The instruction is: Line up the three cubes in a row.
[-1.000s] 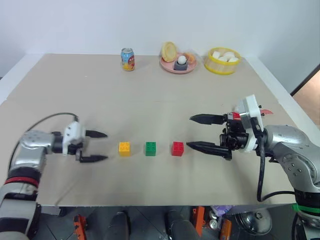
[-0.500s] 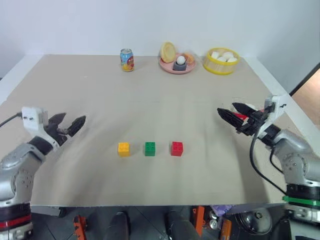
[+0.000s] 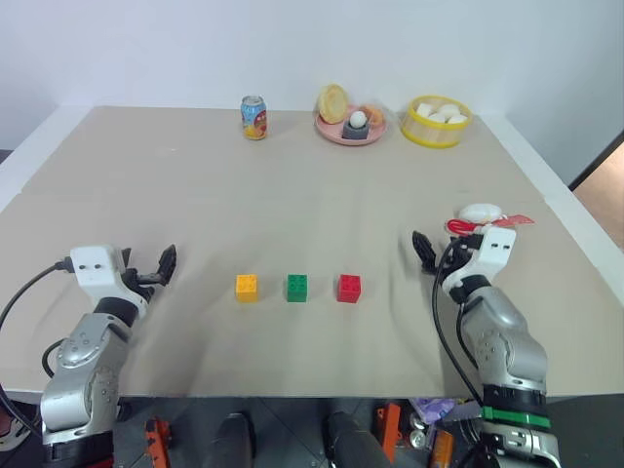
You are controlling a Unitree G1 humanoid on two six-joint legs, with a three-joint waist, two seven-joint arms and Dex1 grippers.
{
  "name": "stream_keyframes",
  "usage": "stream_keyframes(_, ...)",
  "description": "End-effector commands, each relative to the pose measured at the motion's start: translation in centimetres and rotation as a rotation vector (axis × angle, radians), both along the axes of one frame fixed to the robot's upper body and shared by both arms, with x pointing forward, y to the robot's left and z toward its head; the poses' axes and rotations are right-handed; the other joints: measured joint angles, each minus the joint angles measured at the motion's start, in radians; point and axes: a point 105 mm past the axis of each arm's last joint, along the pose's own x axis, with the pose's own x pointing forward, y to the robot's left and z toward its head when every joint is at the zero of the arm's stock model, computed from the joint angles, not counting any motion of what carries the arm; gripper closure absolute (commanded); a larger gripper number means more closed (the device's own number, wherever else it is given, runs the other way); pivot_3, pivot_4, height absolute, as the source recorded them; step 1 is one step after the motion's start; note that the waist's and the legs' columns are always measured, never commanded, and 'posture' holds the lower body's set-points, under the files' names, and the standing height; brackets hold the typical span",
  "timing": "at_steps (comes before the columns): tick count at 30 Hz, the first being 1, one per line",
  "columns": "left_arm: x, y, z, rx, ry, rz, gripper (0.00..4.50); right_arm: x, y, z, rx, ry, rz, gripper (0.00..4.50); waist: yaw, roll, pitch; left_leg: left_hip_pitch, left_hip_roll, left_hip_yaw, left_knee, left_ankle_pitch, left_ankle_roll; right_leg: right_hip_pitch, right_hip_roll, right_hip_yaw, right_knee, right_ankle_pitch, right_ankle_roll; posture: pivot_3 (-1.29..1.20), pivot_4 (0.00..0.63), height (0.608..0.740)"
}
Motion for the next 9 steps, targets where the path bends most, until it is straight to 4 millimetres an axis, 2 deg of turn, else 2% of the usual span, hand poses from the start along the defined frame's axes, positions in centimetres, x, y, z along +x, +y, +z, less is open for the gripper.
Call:
stream_keyframes(1,-0.26,-1.17,0.35,0.075,-0.031,-0.044,0.02,-1.59,2.75,2.78,-0.004,-0.11,0.142,0.0,-0.001,0.0,0.0,0.0,0.0,0.0,0.0,0.0,0.0,0.0,0.0,0.0,0.0,0.0,0.0,0.0,0.15,0.74)
stream_keyframes(3,-0.23,-1.06,0.08,0.07,-0.027,-0.035,0.02,-2.19,3.02,3.13,-0.007,-0.121,0.152,0.0,-0.001,0.0,0.0,0.0,0.0,0.0,0.0,0.0,0.0,-0.001,0.0,0.0,0.0,0.0,0.0,0.0,0.15,0.74)
stream_keyframes(9,-0.22,-1.25,0.39,0.061,-0.065,-0.018,0.02,-2.33,2.17,3.45,0.015,-0.125,0.094,0.0,-0.001,0.0,0.0,0.0,0.0,0.0,0.001,0.0,0.0,0.0,-0.001,0.0,-0.001,0.001,-0.002,0.0,0.15,0.74)
